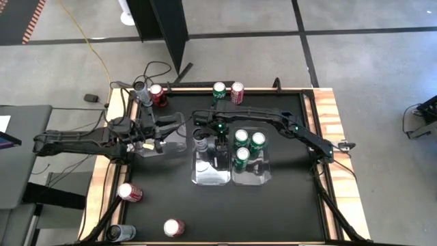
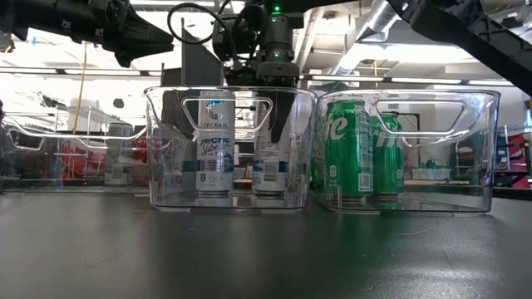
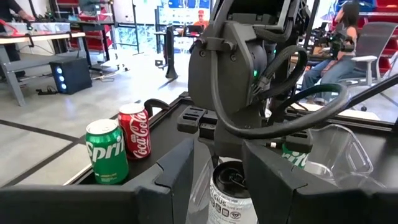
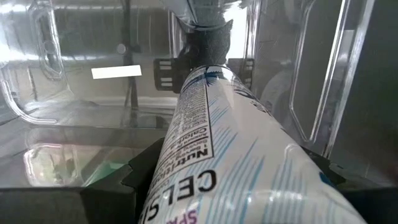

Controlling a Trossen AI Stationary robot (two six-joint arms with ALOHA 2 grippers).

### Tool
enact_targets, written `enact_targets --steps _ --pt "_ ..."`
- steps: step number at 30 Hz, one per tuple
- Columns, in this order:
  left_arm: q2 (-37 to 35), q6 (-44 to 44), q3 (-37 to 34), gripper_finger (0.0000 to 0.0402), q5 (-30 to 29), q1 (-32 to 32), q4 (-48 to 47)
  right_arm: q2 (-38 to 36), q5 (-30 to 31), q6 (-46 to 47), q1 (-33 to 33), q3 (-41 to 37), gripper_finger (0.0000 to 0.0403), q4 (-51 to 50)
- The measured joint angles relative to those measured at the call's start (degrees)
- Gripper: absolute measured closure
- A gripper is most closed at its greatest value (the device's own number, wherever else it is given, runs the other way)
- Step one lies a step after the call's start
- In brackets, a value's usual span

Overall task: Sort soda cans
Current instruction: Put the bottom right white and blue soda can into the center transparent bin

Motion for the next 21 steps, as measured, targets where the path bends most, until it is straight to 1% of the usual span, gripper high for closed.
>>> enact_targets --steps 3,4,7,9,10,16,21 --pt "-0.27 -0.02 0.0 0.027 0.0 0.0 -0.17 0.03 0.07 0.0 0.02 -0.01 0.0137 0.08" --pt "-0.27 -0.01 0.0 0.027 0.0 0.0 -0.17 0.06 0.07 0.01 0.01 -0.03 0.0121 0.17" --pt "-0.23 -0.02 0.0 0.027 0.0 0.0 -0.3 0.18 0.0 0.3 0.0 -0.09 0.0047 0.4" --pt "-0.27 0.0 0.0 0.027 0.0 0.0 -0.36 0.18 0.0 0.24 0.08 -0.09 0.002 0.42" --pt "-0.25 -0.02 0.0 0.027 0.0 0.0 -0.46 0.18 0.0 0.22 0.13 -0.09 0.0019 0.39" --pt "-0.25 -0.02 0.0 0.027 0.0 0.0 -0.54 0.32 0.0 -0.26 0.61 0.8 0.0053 -0.04" --pt "-0.25 0.18 0.0 0.027 0.0 0.0 -0.58 -0.15 0.09 -0.39 0.98 1.17 0.005 0.26"
